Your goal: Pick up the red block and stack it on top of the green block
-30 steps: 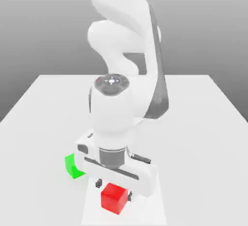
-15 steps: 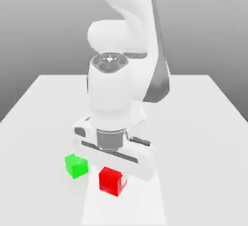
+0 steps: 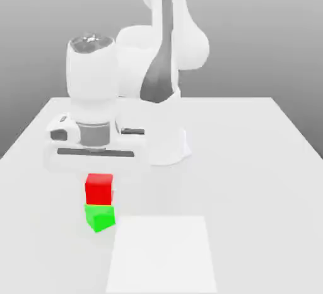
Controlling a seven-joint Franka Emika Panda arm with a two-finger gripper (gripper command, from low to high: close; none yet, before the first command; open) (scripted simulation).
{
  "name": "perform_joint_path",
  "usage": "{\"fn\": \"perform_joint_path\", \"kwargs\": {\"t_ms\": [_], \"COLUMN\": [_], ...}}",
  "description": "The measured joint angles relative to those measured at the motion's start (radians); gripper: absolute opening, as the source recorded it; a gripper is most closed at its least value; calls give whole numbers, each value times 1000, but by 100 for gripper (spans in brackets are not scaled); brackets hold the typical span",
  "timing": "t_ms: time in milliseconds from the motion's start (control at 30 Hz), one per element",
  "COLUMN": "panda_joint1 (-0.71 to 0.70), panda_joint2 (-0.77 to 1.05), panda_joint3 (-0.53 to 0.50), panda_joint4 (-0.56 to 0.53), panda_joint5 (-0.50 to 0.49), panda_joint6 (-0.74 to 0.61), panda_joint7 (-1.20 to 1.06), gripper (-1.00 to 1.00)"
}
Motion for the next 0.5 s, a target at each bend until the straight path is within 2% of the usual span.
{"fn": "perform_joint_path", "kwargs": {"t_ms": [133,367,400,500], "panda_joint1": [5,43,43,55], "panda_joint2": [-51,153,187,187], "panda_joint3": [-64,-85,-78,-78], "panda_joint4": [-54,-56,-55,-55], "panda_joint5": [12,114,135,135], "panda_joint6": [1,204,236,236], "panda_joint7": [-190,-296,-311,-311], "gripper": [-100,-100,100,100]}}
